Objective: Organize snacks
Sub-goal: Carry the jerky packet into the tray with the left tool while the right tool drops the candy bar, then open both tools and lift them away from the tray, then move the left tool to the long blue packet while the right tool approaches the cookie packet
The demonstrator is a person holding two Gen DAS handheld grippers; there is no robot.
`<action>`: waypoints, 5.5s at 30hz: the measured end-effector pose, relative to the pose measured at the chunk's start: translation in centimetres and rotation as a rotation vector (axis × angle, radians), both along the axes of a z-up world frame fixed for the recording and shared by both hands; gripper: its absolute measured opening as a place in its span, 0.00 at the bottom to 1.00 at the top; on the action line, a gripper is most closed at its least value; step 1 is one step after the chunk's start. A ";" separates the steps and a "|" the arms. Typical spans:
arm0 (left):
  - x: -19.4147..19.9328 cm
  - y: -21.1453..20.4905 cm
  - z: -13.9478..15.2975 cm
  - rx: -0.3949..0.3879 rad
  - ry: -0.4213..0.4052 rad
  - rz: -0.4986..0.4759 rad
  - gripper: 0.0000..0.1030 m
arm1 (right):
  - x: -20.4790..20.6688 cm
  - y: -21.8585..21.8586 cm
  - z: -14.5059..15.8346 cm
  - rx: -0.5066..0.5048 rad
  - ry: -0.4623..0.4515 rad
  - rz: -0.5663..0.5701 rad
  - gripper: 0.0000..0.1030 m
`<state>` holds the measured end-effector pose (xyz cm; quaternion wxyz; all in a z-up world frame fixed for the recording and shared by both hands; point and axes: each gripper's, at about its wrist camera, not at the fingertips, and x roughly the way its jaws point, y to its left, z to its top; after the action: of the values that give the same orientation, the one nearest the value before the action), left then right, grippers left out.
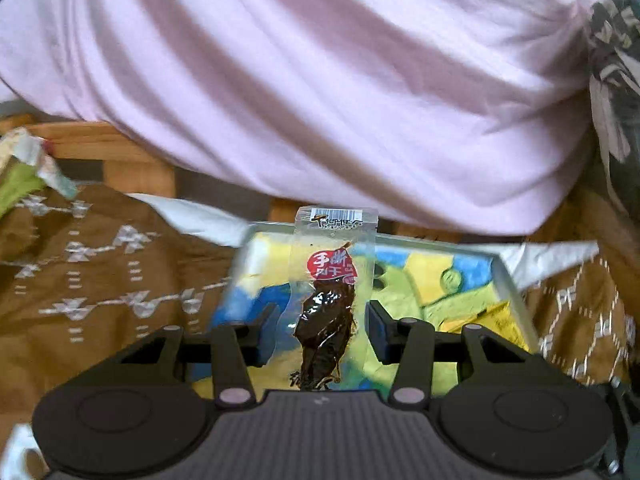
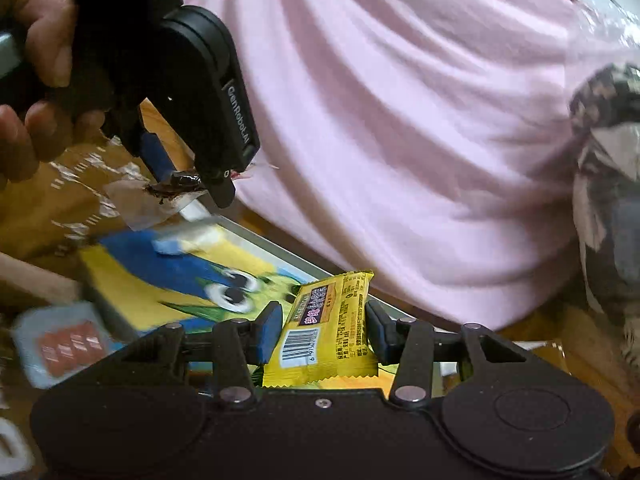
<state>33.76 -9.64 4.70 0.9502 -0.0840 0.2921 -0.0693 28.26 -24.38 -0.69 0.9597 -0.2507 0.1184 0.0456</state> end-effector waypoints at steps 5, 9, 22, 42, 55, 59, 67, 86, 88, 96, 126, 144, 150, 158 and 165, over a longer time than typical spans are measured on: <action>3.6 -3.3 -2.3 -0.026 0.028 -0.034 0.49 | 2.7 -2.4 -1.5 0.072 0.059 -0.067 0.46; 4.9 -5.3 -4.4 -0.018 0.054 -0.068 0.49 | 3.9 -3.7 -2.4 0.134 0.107 -0.102 0.46; 6.9 -8.4 -8.1 0.095 0.168 -0.065 0.51 | 5.6 -5.3 -3.4 0.202 0.202 -0.151 0.51; 1.2 -2.0 -2.5 -0.013 0.017 0.047 0.99 | 0.8 -5.5 2.2 0.325 0.016 -0.143 0.99; -9.3 3.0 2.9 0.017 -0.132 0.087 0.99 | -9.0 -5.3 7.5 0.441 -0.141 -0.144 0.99; -12.6 3.9 3.6 0.033 -0.156 0.068 0.99 | -12.0 -4.8 8.3 0.443 -0.170 -0.134 0.99; -18.3 5.4 3.1 0.064 -0.168 0.042 0.99 | -17.2 -3.4 8.1 0.453 -0.130 -0.125 0.99; -25.1 8.2 -3.0 0.155 -0.014 -0.090 0.99 | -20.7 0.7 3.8 0.452 0.215 -0.198 0.99; -25.3 8.2 -3.4 0.167 -0.001 -0.102 0.99 | -20.4 1.0 3.3 0.446 0.254 -0.203 0.99; -25.8 8.2 -4.4 0.180 0.027 -0.118 0.99 | -19.6 0.8 2.5 0.447 0.329 -0.221 0.99; -20.3 1.3 -6.8 0.226 0.049 -0.295 1.00 | -10.1 -3.6 1.3 0.462 0.486 -0.153 0.99; -16.1 -1.9 -8.6 0.243 0.149 -0.525 0.89 | -6.1 -6.1 -0.4 0.451 0.581 -0.060 0.99; -14.1 -1.8 -8.9 0.160 0.249 -0.558 0.77 | -5.3 -6.4 -0.4 0.526 0.574 -0.027 0.99; -12.8 -0.8 -9.5 0.029 0.320 -0.549 0.67 | -2.7 -6.8 -1.4 0.629 0.571 -0.051 0.92; -12.0 -0.2 -9.2 -0.013 0.371 -0.552 0.51 | -1.3 -4.7 -2.2 0.547 0.551 -0.019 0.80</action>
<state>21.78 -9.87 -4.52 0.8257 -0.0192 0.4712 -0.3095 27.01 -29.12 -2.91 0.9237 0.0374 0.3576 0.1324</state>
